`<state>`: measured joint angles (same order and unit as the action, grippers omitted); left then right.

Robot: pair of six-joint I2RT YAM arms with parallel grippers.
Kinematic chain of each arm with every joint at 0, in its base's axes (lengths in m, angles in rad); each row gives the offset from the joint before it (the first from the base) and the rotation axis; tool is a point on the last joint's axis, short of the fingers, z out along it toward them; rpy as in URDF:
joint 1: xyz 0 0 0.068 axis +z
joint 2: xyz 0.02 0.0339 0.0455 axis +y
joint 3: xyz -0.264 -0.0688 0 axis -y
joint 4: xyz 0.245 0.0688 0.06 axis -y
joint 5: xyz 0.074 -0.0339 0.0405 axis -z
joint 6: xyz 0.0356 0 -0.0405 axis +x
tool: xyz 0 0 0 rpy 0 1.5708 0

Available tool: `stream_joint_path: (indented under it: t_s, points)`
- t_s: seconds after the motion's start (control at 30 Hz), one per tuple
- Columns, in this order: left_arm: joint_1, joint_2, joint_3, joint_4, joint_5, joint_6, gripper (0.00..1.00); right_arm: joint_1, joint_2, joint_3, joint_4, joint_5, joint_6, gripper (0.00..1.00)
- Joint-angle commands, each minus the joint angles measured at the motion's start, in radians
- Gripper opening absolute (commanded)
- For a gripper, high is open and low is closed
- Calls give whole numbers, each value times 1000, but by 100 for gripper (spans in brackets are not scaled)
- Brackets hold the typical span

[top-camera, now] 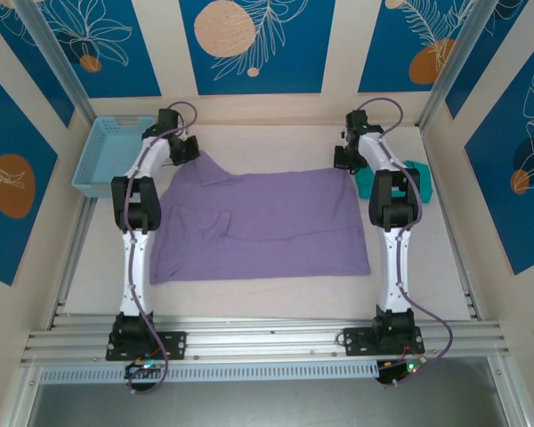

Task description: Fold the inside-out t-shirt

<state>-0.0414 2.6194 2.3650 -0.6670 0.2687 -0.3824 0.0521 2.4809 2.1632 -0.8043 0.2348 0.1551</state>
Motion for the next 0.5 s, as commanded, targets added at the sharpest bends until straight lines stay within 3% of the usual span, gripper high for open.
stream_joint_path:
  t_s: [0.0,0.47]
  points:
    - [12,-70,23,-8,-8,22,0,0,-55,-17,-20,-34,-11,3]
    - [15,-475,-480,189,-20,-16,0,-1,-205,-149,62,-72,-1,0]
